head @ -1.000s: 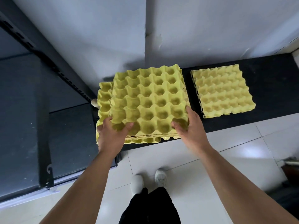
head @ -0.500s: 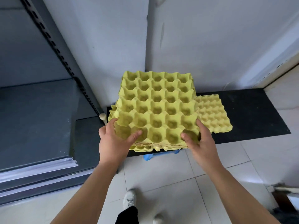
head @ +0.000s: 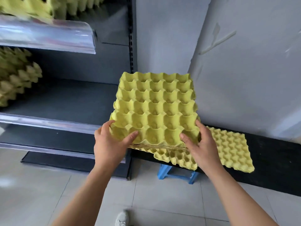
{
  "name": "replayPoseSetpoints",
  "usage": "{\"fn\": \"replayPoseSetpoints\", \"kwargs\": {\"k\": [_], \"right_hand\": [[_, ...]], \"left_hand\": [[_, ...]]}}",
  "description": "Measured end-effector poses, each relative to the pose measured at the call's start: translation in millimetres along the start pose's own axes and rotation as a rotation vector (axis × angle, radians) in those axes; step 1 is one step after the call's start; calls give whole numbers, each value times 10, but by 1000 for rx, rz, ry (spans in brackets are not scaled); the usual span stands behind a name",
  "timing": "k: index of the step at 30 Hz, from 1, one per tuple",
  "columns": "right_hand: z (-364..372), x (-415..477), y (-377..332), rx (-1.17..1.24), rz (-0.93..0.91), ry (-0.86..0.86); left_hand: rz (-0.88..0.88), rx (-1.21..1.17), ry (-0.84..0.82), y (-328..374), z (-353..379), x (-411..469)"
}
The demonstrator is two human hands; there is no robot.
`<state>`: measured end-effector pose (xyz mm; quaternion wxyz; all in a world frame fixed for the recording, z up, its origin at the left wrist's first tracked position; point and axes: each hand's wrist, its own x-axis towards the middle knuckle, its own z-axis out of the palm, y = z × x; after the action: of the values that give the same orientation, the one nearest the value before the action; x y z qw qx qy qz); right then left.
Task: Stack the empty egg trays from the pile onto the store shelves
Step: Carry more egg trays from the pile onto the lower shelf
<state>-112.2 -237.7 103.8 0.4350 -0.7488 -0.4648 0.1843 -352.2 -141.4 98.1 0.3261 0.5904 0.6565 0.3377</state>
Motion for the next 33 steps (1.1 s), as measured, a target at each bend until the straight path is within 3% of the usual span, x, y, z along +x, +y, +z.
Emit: {"fn": "replayPoseSetpoints", "kwargs": {"k": [12, 24, 33], "right_hand": [[1296, -3, -1058, -6, -76, -243], [2788, -105, -2065, 32, -85, -161], [3124, 116, -2066, -16, 35, -144]], "left_hand": [[-154, -26, 182, -773, -1413, 392], [-68, 32, 104, -1436, -2876, 1455], [-43, -3, -77, -1683, -2808, 2054]]}}
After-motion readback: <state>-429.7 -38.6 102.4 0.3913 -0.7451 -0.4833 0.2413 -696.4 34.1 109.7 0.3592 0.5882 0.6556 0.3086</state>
